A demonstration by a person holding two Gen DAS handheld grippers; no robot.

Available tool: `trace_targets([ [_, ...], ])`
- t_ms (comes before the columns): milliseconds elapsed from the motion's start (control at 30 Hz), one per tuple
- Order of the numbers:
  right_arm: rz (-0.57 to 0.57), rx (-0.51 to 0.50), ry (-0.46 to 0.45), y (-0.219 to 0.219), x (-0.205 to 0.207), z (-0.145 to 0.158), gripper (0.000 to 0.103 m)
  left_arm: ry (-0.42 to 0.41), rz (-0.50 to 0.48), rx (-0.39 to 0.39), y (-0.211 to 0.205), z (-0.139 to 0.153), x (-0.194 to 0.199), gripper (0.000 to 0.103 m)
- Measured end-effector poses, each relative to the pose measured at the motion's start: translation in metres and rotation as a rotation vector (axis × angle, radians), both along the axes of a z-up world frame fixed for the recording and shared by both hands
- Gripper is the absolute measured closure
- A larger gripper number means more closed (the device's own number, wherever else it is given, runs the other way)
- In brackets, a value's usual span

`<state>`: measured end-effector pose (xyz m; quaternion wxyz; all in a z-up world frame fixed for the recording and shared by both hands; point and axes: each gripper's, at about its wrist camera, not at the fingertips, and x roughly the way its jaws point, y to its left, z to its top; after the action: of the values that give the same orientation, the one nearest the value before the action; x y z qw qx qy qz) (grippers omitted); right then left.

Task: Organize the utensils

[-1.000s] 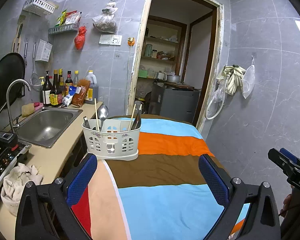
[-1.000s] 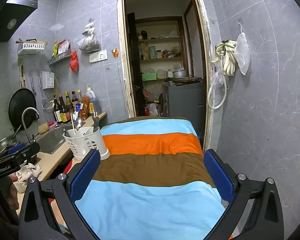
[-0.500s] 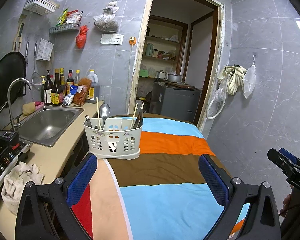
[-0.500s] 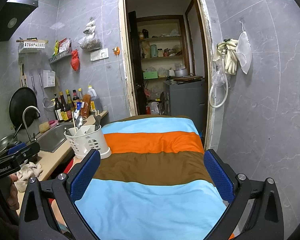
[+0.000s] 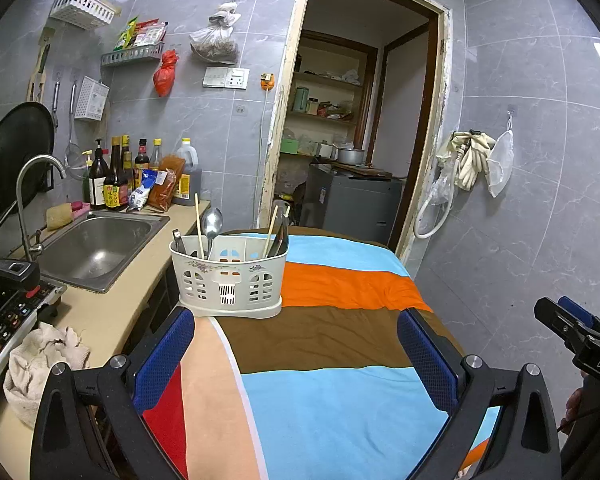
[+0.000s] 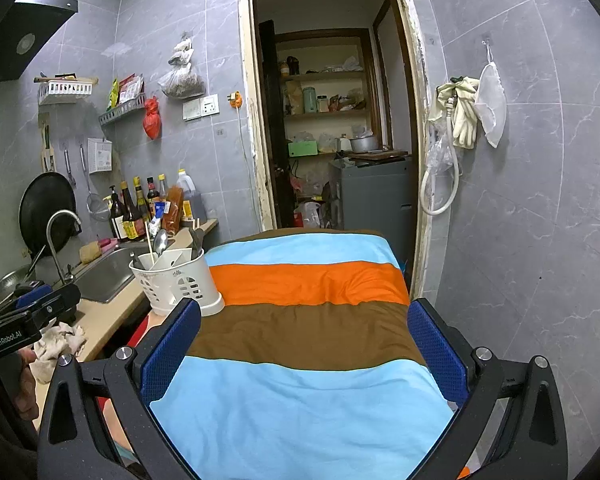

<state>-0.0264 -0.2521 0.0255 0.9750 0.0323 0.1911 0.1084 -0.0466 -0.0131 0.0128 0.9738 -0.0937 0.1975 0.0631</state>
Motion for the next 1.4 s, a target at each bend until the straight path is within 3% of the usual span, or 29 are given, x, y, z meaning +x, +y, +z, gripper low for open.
trace_targets([
  [1400, 0.001, -0.002, 0.007, 0.0051, -0.0013, 0.0008, 0.002, 0.007, 0.006, -0.002, 0.0056, -0.0009, -0.0002, 0.001],
])
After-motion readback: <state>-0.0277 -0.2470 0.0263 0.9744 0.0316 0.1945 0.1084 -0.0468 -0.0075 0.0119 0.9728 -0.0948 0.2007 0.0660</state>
